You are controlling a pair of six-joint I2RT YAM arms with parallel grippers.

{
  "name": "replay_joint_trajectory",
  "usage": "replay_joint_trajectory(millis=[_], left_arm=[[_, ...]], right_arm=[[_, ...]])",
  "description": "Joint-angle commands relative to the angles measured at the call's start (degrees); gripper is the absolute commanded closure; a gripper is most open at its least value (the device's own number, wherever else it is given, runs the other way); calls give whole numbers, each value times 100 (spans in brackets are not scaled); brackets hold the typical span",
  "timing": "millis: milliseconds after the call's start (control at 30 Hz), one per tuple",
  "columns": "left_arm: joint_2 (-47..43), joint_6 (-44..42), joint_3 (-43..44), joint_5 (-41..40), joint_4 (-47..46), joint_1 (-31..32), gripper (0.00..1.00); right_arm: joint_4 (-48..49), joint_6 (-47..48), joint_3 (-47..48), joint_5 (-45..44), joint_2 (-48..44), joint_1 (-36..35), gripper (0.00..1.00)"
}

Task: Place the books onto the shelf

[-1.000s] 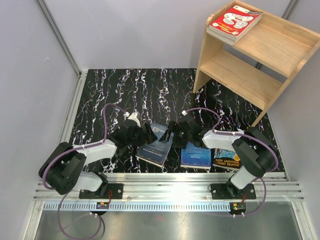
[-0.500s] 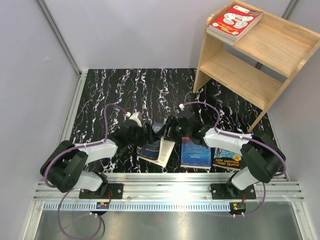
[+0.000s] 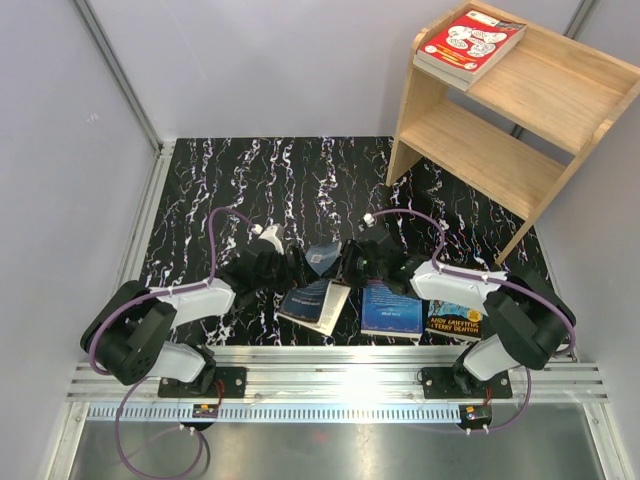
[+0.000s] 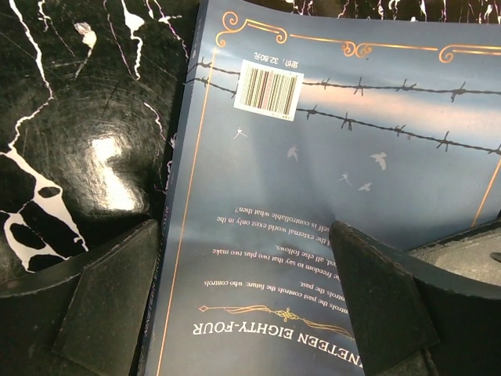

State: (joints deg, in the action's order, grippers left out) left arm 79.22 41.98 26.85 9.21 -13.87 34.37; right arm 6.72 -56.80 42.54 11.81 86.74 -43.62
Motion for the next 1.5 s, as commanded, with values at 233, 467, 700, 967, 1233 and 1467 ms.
replay_joint_trajectory(millis=[233, 467, 700, 967, 1233, 1467], left_arm=[[50, 179, -329, 1003, -45, 0, 7], [-328, 346, -909, 1486, -853, -369, 2], [-293, 381, -1007, 1636, -986, -501, 2], [-196, 381, -954, 1672, -977, -510, 2], [-153, 373, -962, 1759, -1039, -545, 2], [-100, 364, -945, 1847, -1083, -572, 2]], right_arm=[[-881, 247, 139, -433, -1113, -191, 100], [-3114, 889, 1772, -1294, -2379, -191, 100], [-4020, 1171, 2329, -1384, -2145, -182, 80], [-2748, 214, 520, -743, -1416, -182, 2], [-1992, 55, 166, -557, -466, -182, 2], [-990, -262, 87, -250, 624, -191, 5]])
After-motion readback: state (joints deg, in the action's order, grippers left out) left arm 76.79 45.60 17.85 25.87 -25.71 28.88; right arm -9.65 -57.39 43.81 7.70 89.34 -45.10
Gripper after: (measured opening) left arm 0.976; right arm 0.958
